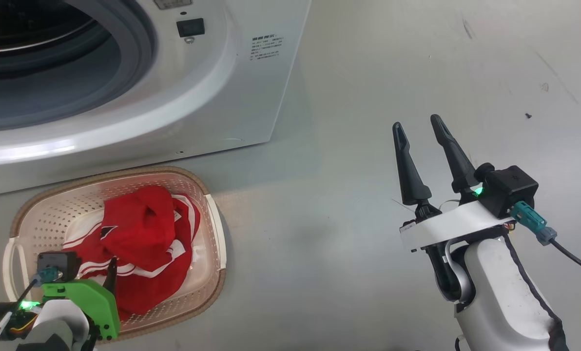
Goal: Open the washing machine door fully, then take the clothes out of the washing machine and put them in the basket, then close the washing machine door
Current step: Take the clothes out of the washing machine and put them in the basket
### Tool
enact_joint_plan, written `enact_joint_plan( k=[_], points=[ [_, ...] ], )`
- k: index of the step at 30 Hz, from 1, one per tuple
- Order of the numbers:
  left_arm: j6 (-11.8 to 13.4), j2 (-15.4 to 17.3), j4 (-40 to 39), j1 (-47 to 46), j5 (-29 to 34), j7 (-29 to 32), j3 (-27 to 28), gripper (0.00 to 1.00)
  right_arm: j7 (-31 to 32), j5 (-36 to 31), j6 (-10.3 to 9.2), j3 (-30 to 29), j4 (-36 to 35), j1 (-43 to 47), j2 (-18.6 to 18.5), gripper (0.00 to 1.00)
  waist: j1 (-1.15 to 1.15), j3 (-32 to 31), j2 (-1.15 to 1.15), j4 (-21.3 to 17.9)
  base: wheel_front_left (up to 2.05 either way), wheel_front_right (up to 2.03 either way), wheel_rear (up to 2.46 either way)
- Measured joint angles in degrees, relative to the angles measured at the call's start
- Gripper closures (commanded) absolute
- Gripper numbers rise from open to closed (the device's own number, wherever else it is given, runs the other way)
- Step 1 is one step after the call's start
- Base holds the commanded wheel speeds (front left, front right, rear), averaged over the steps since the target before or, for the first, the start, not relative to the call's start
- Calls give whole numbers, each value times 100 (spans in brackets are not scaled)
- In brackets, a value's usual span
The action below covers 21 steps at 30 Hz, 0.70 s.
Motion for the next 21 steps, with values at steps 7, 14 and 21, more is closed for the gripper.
enact_joint_plan(
  k=[7, 14, 21],
  points=[
    [0, -85, 154, 0, -14, -186, 5, 0, 0, -26, 18, -19, 109, 3, -1, 0, 0, -315, 0, 97, 0, 0, 0],
    [0, -254, 79, -1, -111, -292, 16, 0, 0, -44, 19, -178, 193, 34, -4, 0, 0, -666, 0, 258, 0, 0, 0],
    [0, -290, -175, -4, -198, -337, 19, 0, 0, -44, 54, -258, 249, 146, -3, 0, 0, -978, 0, 472, 0, 0, 0]
  ],
)
